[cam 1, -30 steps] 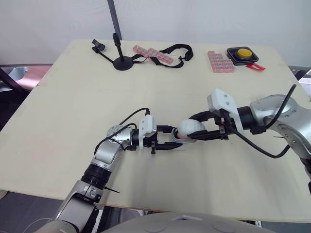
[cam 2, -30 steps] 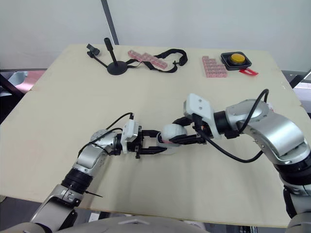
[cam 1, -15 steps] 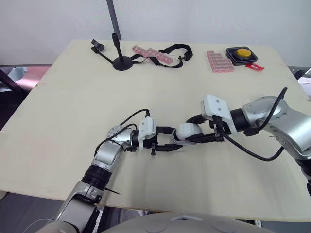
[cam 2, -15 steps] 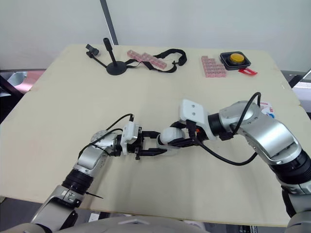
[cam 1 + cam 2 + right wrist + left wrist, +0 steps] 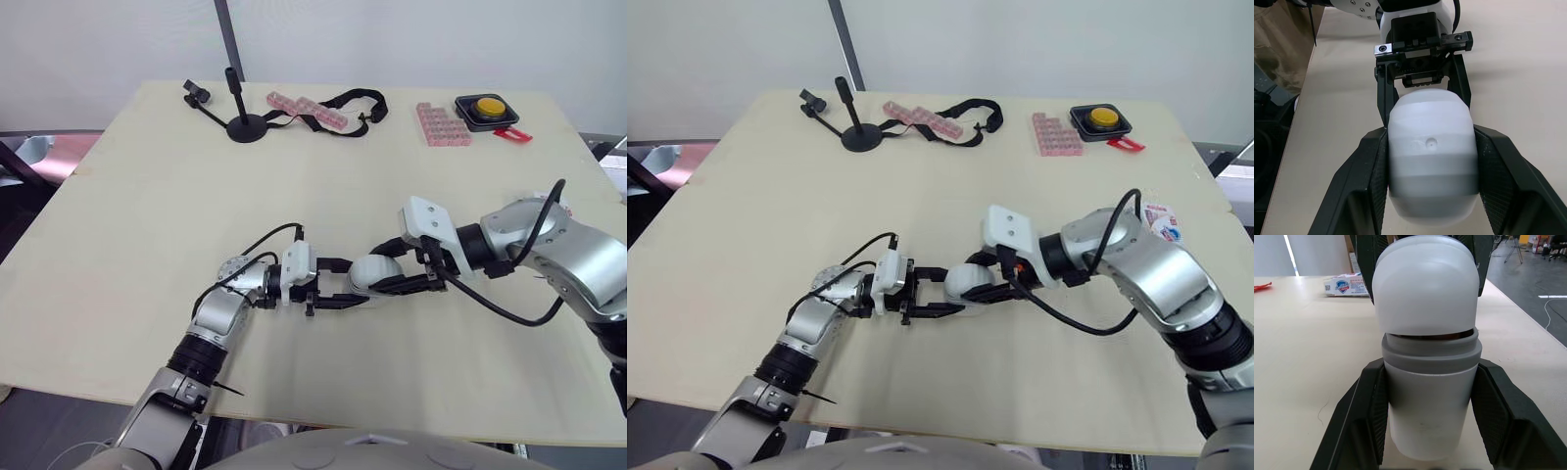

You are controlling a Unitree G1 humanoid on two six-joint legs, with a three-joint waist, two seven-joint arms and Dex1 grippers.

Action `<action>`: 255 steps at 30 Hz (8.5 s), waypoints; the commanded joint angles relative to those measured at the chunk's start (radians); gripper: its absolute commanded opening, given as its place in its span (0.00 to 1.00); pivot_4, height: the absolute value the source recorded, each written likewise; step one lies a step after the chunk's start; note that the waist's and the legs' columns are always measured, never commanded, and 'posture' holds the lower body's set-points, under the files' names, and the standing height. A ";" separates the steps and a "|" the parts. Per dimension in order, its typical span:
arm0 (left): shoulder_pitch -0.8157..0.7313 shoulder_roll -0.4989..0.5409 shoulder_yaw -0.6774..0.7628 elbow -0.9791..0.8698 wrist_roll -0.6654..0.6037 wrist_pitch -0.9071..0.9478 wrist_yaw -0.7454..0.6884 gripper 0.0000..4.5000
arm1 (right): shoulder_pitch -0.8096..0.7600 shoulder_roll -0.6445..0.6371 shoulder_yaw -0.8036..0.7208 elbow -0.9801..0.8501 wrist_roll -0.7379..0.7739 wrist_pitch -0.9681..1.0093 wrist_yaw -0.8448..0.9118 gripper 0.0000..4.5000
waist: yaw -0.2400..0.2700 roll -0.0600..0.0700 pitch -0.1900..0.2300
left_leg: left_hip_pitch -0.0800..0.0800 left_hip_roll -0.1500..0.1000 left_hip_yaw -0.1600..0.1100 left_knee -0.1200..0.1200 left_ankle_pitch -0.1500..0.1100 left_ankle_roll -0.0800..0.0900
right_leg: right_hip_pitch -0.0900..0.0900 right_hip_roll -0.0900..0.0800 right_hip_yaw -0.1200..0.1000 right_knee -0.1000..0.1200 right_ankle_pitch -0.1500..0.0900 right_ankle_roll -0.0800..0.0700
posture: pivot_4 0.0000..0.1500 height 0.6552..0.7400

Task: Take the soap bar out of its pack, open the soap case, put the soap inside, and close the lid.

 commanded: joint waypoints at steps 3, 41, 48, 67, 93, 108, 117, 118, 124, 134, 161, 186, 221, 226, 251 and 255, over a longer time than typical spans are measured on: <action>-0.005 0.001 0.004 0.002 -0.010 -0.013 0.003 0.43 | -0.014 -0.007 0.010 -0.042 0.020 0.026 0.009 0.48 | 0.000 0.000 0.000 | 0.000 0.000 0.000 0.000 0.000 0.000 | 0.000 0.000 0.000 0.000 0.000 0.000 | 1.00 0.99; -0.012 0.007 0.014 0.037 -0.012 -0.003 0.010 0.43 | -0.022 0.004 0.032 -0.055 0.008 0.055 -0.025 0.48 | 0.001 0.000 -0.001 | 0.001 0.000 0.001 0.001 0.000 0.000 | 0.000 0.000 0.001 0.002 0.000 0.000 | 1.00 0.99; -0.010 0.008 0.013 0.031 -0.013 -0.001 0.011 0.43 | -0.012 -0.006 0.043 -0.041 -0.010 0.031 -0.029 0.48 | 0.000 -0.001 -0.001 | 0.001 0.000 0.001 0.001 0.000 0.000 | 0.000 0.000 0.001 0.003 0.000 0.000 | 1.00 0.99; -0.015 0.006 0.012 0.035 -0.010 -0.003 0.017 0.43 | -0.031 -0.019 0.015 -0.010 0.000 0.033 -0.016 0.48 | -0.003 -0.001 -0.001 | 0.001 0.000 0.001 0.001 0.001 -0.001 | 0.000 0.000 0.002 0.003 0.000 0.000 | 1.00 0.99; -0.015 0.008 0.010 0.030 -0.008 0.006 0.022 0.43 | -0.023 -0.004 0.023 -0.003 0.009 0.051 -0.026 0.48 | -0.004 -0.001 -0.001 | 0.001 0.000 0.001 0.001 0.001 -0.001 | 0.000 0.000 0.002 0.003 0.000 0.000 | 1.00 0.99; -0.022 0.007 0.007 0.039 -0.005 0.000 0.019 0.43 | -0.022 0.004 0.021 -0.007 0.000 0.034 -0.038 0.79 | -0.003 -0.001 -0.001 | 0.001 0.000 0.001 0.001 0.001 -0.001 | 0.000 0.000 0.002 0.004 0.000 0.000 | 1.00 0.99; -0.014 0.011 0.002 0.031 -0.001 0.004 0.017 0.43 | -0.020 -0.003 0.020 0.001 -0.017 0.016 -0.036 0.79 | -0.003 -0.001 -0.001 | 0.001 0.000 0.001 0.001 0.001 -0.001 | 0.000 0.000 0.002 0.004 0.000 0.000 | 1.00 0.99; -0.013 0.011 0.001 0.031 -0.001 0.004 0.016 0.43 | -0.022 -0.005 0.020 0.004 -0.020 0.013 -0.034 0.79 | -0.003 -0.001 -0.001 | 0.001 0.000 0.001 0.001 0.001 -0.001 | 0.000 0.000 0.002 0.004 0.000 0.000 | 1.00 0.99; -0.013 0.009 -0.001 0.034 0.000 0.004 0.016 0.43 | -0.044 0.004 0.022 0.004 -0.009 0.022 -0.031 0.79 | -0.003 -0.001 -0.001 | 0.001 0.000 0.001 0.001 0.001 -0.001 | 0.000 0.000 0.002 0.004 0.000 0.000 | 1.00 0.99; -0.011 0.009 -0.002 0.033 0.002 0.005 0.019 0.43 | -0.060 0.026 0.024 -0.009 0.004 0.041 -0.038 0.79 | -0.003 -0.001 -0.001 | 0.001 0.000 0.001 0.001 0.001 -0.001 | 0.000 0.000 0.002 0.004 0.000 0.000 | 1.00 0.99; -0.013 0.013 0.005 0.040 -0.002 0.002 0.016 0.43 | -0.042 0.091 -0.315 0.063 0.211 0.039 -0.062 0.79 | -0.001 -0.001 -0.001 | 0.001 0.000 0.001 0.001 0.001 -0.001 | 0.000 0.000 0.002 0.004 0.000 0.000 | 1.00 0.99; -0.005 0.030 0.007 0.013 -0.009 0.019 0.024 0.43 | 0.526 0.037 -0.397 0.140 0.001 -0.530 0.145 0.00 | -0.009 -0.001 -0.001 | 0.000 0.000 0.002 0.001 0.001 0.000 | 0.001 -0.001 0.002 0.000 0.000 0.000 | 1.00 0.99; -0.003 0.030 0.003 0.003 -0.008 0.024 0.036 0.43 | 0.428 0.079 -0.289 0.165 -0.019 -0.580 0.098 0.00 | -0.013 -0.001 -0.001 | 0.001 0.000 0.001 0.001 0.001 0.000 | 0.001 -0.001 0.002 -0.001 0.000 0.000 | 1.00 0.99; -0.003 0.030 0.003 0.003 -0.008 0.026 0.036 0.43 | 0.423 0.080 -0.284 0.163 -0.019 -0.576 0.096 0.00 | -0.013 -0.001 -0.001 | 0.001 -0.001 0.001 0.001 0.001 0.000 | 0.001 -0.001 0.002 -0.001 0.000 0.000 | 1.00 0.99; -0.006 0.035 0.003 0.014 -0.003 0.019 0.030 0.43 | 0.375 0.063 -0.362 0.261 -0.004 -0.591 0.089 0.00 | -0.014 -0.001 -0.001 | 0.000 -0.001 0.001 0.001 0.001 0.000 | 0.001 -0.001 0.002 -0.001 0.000 0.000 | 1.00 0.99; -0.007 0.034 0.002 0.015 -0.003 0.018 0.031 0.43 | 0.341 0.101 -0.372 0.220 0.064 -0.558 0.073 0.00 | -0.017 -0.001 -0.001 | 0.000 -0.001 0.001 0.001 0.001 0.000 | 0.001 -0.001 0.002 -0.001 0.000 0.000 | 1.00 0.99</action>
